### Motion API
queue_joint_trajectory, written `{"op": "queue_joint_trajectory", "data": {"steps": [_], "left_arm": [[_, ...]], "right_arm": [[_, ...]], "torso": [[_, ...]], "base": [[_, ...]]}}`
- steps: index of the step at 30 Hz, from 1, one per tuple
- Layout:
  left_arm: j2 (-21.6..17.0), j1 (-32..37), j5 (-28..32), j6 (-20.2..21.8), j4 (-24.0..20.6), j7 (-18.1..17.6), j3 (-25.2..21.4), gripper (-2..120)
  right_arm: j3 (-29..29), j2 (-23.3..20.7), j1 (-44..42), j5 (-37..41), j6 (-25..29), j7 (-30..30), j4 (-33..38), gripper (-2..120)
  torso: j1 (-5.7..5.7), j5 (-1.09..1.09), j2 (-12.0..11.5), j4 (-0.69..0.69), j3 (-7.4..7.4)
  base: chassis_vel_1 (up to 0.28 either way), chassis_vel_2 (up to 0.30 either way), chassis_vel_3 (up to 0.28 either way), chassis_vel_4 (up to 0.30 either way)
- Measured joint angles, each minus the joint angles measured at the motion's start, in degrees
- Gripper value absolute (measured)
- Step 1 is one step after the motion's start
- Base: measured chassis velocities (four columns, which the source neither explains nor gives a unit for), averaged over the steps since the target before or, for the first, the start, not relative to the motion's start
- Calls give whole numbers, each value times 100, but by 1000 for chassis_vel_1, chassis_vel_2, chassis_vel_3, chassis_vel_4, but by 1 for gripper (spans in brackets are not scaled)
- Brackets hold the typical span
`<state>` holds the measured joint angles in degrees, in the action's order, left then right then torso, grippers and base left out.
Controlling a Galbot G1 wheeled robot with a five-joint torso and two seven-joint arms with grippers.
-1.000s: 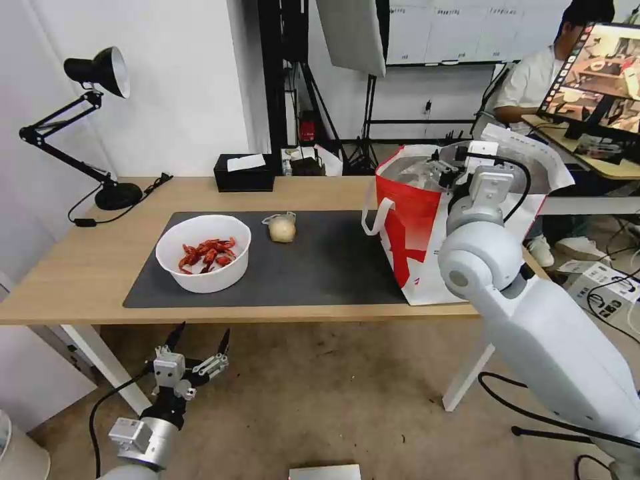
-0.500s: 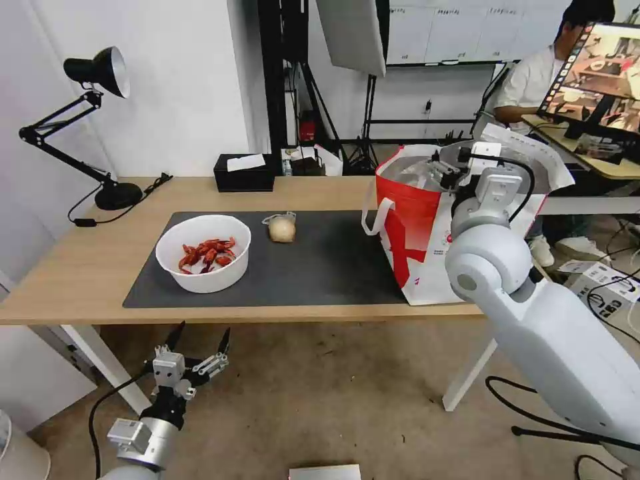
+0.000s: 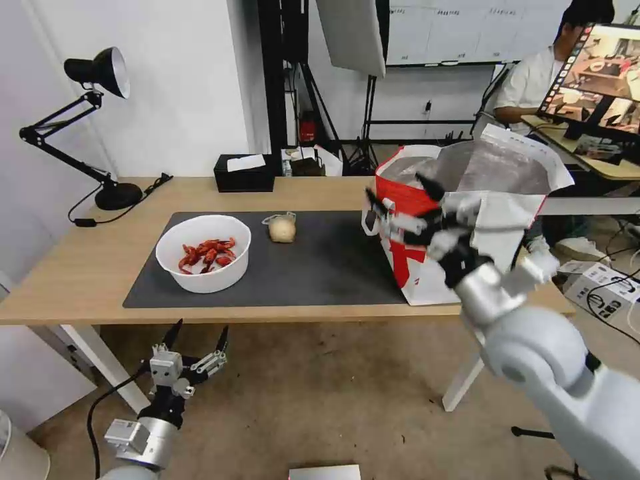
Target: Pick up the trash from the table and place it into the takeout bag.
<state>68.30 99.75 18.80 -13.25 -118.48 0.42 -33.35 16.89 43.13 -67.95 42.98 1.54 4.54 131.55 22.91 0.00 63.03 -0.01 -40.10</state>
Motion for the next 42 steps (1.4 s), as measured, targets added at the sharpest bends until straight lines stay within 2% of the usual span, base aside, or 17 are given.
{"op": "queue_joint_trajectory", "data": {"steps": [1, 4, 5, 8, 9, 12, 13, 16, 23, 42], "left_arm": [[0, 0, 0, 0, 0, 0, 0, 100], [56, 102, -86, -100, -2, 18, -21, 100], [56, 102, -86, -100, -2, 18, -21, 100], [67, 177, -145, -160, -5, 62, -57, 100], [67, 177, -145, -160, -5, 62, -57, 100], [75, 224, -207, -194, 32, 87, -81, 100], [75, 224, -207, -194, 32, 87, -81, 100], [122, 299, -345, -208, 62, 87, -112, 100], [195, 420, -437, -265, 93, 87, -149, 100], [236, 446, -420, -342, 33, 92, -161, 100]], "right_arm": [[0, 0, 0, 0, 0, 0, 0, 100], [586, 336, -1336, -776, 810, -492, -89, 100], [586, 336, -1336, -776, 810, -492, -89, 100], [839, 888, -2320, -1730, 1527, -609, -386, 100], [839, 888, -2320, -1730, 1527, -609, -386, 100], [774, 1489, -2927, -2302, 2158, -538, -738, 100], [774, 1489, -2927, -2302, 2158, -538, -738, 100], [526, 1939, -3143, -2695, 2564, -188, -1103, 100], [267, 2133, -3260, -2798, 2652, -1, -1411, 100], [69, 2097, -3185, -2745, 2351, 48, -1452, 100]], "torso": [[0, 0, 0, 0, 0], [0, 0, 0, 1, 0], [0, 0, 0, 1, 0], [0, -1, 0, 0, 0], [0, -1, 0, 0, 0], [-1, 0, 0, -2, 0], [-1, 0, 0, -2, 0], [0, 0, 0, 0, 0], [0, 0, 0, 1, 0], [1, 0, 0, 1, -1]], "base": [[0, 0, 0, 0], [0, 0, 0, 0], [0, 0, 0, 0], [0, 0, 0, 0], [0, 0, 0, 0], [0, 0, 0, 0], [0, 0, 0, 0], [0, 0, 0, 0], [0, 0, 0, 0], [0, 0, 0, 0]]}}
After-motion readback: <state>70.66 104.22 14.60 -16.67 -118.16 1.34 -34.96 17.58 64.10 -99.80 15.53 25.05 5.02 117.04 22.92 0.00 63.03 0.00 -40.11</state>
